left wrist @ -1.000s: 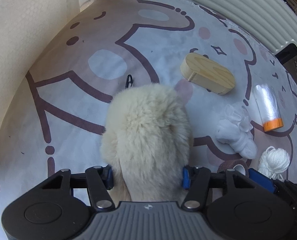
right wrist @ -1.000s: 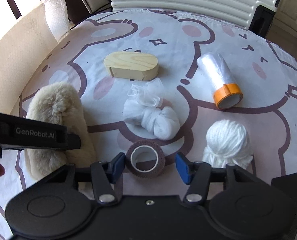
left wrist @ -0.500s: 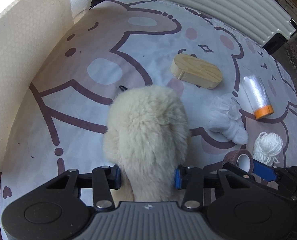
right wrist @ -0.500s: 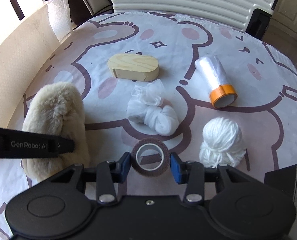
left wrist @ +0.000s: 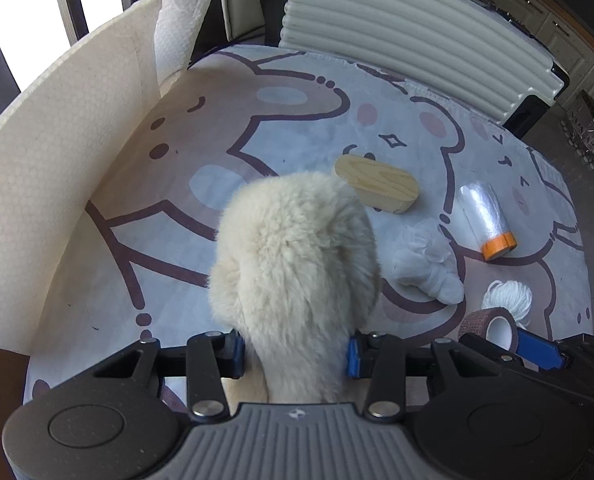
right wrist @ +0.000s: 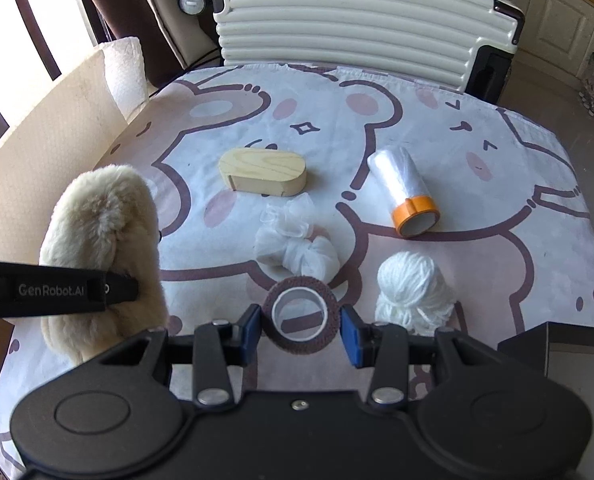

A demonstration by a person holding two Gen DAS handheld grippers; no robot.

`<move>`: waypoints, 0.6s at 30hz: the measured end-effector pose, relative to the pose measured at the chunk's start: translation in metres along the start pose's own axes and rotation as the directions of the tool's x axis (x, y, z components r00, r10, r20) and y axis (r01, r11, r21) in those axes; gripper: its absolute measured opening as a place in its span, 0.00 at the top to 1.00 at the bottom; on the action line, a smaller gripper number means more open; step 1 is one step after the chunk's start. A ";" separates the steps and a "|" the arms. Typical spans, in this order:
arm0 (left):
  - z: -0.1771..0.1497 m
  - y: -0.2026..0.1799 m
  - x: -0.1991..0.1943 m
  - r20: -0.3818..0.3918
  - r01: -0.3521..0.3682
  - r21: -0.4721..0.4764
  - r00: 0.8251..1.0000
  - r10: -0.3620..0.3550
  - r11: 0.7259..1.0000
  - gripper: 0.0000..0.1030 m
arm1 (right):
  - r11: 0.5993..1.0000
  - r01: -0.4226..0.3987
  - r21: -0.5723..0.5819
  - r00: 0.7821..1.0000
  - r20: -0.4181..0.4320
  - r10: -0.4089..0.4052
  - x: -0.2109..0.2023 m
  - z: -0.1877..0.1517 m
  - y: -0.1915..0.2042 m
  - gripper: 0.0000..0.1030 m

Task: Organize objects
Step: 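Lift the plush and tape roll and carry both toward the black box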

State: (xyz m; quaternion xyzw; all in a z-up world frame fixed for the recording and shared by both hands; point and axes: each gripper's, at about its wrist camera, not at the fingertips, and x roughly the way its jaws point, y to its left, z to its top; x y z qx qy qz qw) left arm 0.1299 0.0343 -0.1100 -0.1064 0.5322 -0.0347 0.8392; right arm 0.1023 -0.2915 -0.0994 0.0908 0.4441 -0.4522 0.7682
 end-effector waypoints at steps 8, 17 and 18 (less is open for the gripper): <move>-0.007 -0.004 -0.034 0.072 0.000 0.014 0.997 -0.001 1.000 0.57 | 1.000 0.009 0.024 0.998 0.065 -0.010 -0.034 -0.002 -0.002 0.58; -0.021 -0.006 -0.072 0.150 -0.036 0.050 0.988 0.028 0.998 0.57 | 0.998 0.040 0.052 0.990 0.135 -0.047 -0.075 -0.007 -0.007 0.58; -0.023 -0.006 -0.077 0.160 -0.042 0.055 0.987 0.033 0.998 0.57 | 0.997 0.045 0.056 0.988 0.143 -0.053 -0.080 -0.009 -0.008 0.58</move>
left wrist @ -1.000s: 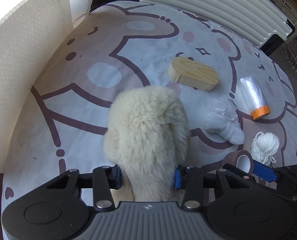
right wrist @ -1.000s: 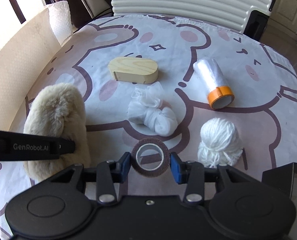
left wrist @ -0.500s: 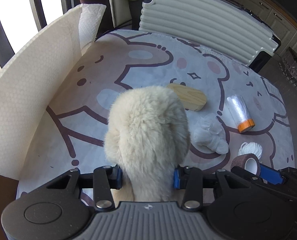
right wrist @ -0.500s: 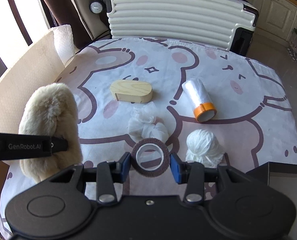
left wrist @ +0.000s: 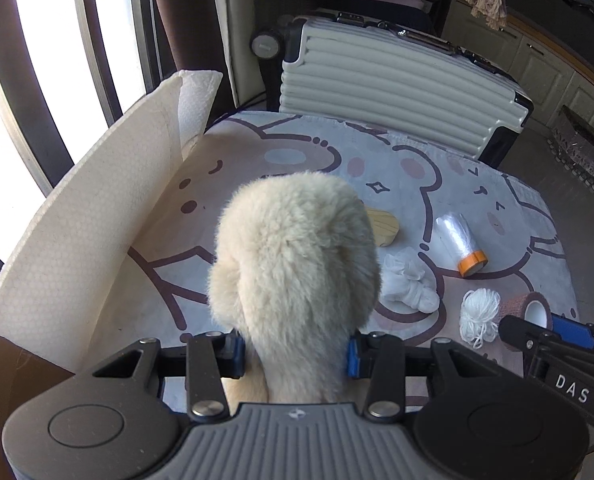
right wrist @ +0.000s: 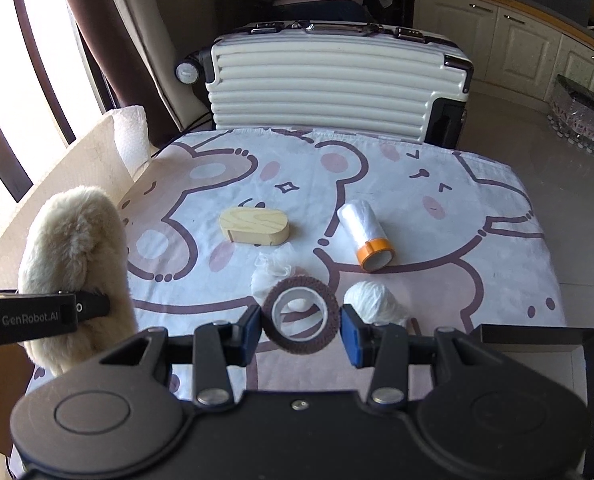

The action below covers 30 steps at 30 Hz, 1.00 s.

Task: Organize objects
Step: 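Lift the plush and tape roll and carry both toward the black box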

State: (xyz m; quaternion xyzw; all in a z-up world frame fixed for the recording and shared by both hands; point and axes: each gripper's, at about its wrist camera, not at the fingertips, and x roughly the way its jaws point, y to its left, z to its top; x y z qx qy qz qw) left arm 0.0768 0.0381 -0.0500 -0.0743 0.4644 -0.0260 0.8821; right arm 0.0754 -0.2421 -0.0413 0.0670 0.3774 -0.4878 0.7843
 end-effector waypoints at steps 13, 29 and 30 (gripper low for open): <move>-0.012 0.004 -0.050 0.105 -0.011 0.031 0.994 0.008 0.999 0.57 | 0.999 0.035 0.013 0.996 0.078 -0.035 -0.047 -0.003 0.001 0.58; -0.022 0.007 -0.087 0.193 -0.051 0.036 0.980 0.043 0.998 0.57 | 0.996 0.092 -0.018 0.986 0.139 -0.089 -0.077 -0.006 0.006 0.58; -0.022 0.007 -0.088 0.195 -0.051 0.035 0.980 0.043 0.998 0.57 | 0.996 0.092 -0.018 0.986 0.140 -0.089 -0.078 -0.006 0.005 0.58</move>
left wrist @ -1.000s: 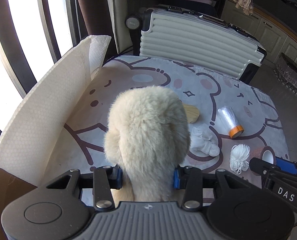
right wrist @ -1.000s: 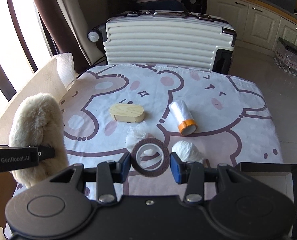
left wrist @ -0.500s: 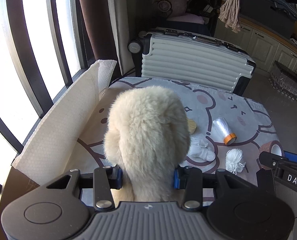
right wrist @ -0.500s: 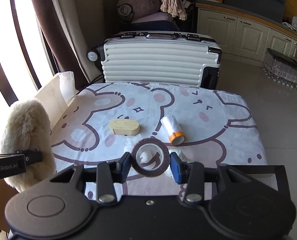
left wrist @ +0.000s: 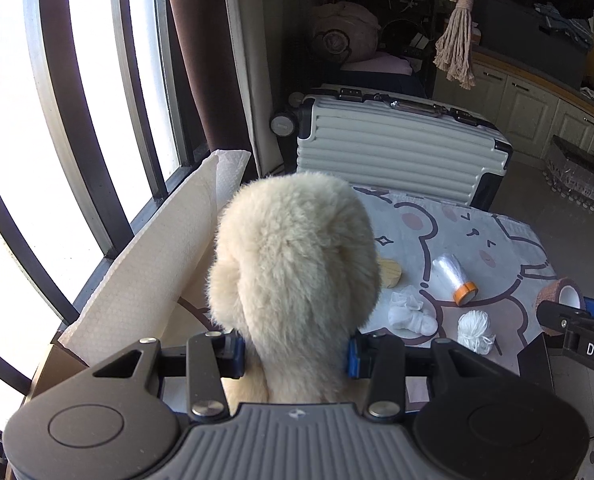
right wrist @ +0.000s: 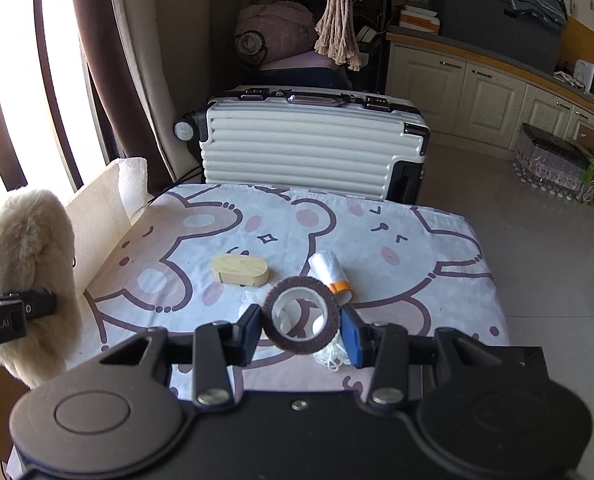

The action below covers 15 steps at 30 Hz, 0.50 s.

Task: Organize objects
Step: 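Lift the plush and tape roll and carry both toward the black box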

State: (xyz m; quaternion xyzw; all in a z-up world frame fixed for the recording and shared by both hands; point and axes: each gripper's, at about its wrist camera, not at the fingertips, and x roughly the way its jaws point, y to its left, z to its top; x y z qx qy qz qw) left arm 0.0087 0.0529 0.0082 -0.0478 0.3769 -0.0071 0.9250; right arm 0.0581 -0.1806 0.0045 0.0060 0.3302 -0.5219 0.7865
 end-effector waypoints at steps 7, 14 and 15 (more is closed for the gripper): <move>-0.001 -0.004 -0.002 0.007 0.006 -0.005 1.000 -0.006 1.000 0.57 | 1.000 -0.004 -0.004 1.000 -0.001 0.004 -0.003 0.000 -0.003 0.58; 0.000 -0.019 -0.001 0.011 0.026 0.002 1.000 -0.026 1.000 0.57 | 1.000 -0.010 -0.009 1.000 -0.007 0.010 -0.003 0.001 -0.012 0.58; 0.000 -0.021 0.000 0.008 0.030 0.002 1.000 -0.030 1.000 0.57 | 1.000 -0.009 -0.009 1.000 -0.008 0.009 -0.003 0.001 -0.014 0.58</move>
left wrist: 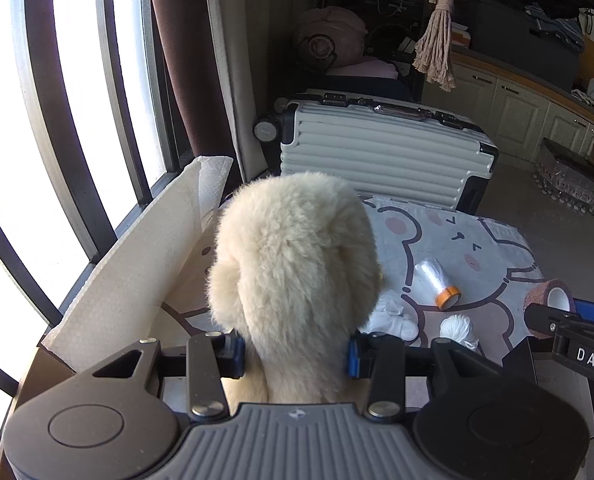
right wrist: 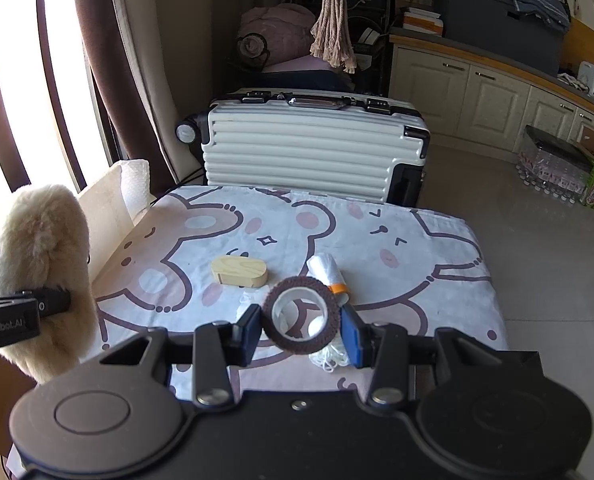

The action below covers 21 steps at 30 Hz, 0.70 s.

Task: Organize objects
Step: 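Lift the plush and tape roll and carry both toward the black box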

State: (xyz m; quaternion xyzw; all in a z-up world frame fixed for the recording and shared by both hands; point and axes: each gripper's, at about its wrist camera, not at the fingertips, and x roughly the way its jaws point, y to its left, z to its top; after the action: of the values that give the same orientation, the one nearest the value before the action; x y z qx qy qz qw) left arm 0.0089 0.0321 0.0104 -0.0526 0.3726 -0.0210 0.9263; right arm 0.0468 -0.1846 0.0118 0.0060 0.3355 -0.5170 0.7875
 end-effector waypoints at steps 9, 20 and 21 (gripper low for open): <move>0.001 -0.029 0.011 -0.027 0.038 0.019 0.999 -0.037 0.999 0.57 | 0.998 0.050 0.026 0.999 -0.012 -0.049 -0.004 -0.003 -0.035 0.58; 0.001 -0.093 0.022 -0.047 0.128 0.076 0.991 -0.124 0.989 0.57 | 0.987 0.144 0.077 0.989 -0.031 -0.142 -0.016 -0.017 -0.099 0.58; 0.001 -0.100 0.023 -0.048 0.136 0.084 0.990 -0.133 0.987 0.57 | 0.985 0.153 0.081 0.988 -0.034 -0.151 -0.017 -0.018 -0.105 0.58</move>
State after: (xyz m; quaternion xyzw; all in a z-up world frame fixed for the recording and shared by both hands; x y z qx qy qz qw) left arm 0.0264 -0.0688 0.0069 -0.0369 0.3866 -0.1007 0.9160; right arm -0.0529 -0.2133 0.0421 0.0205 0.3240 -0.5891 0.7400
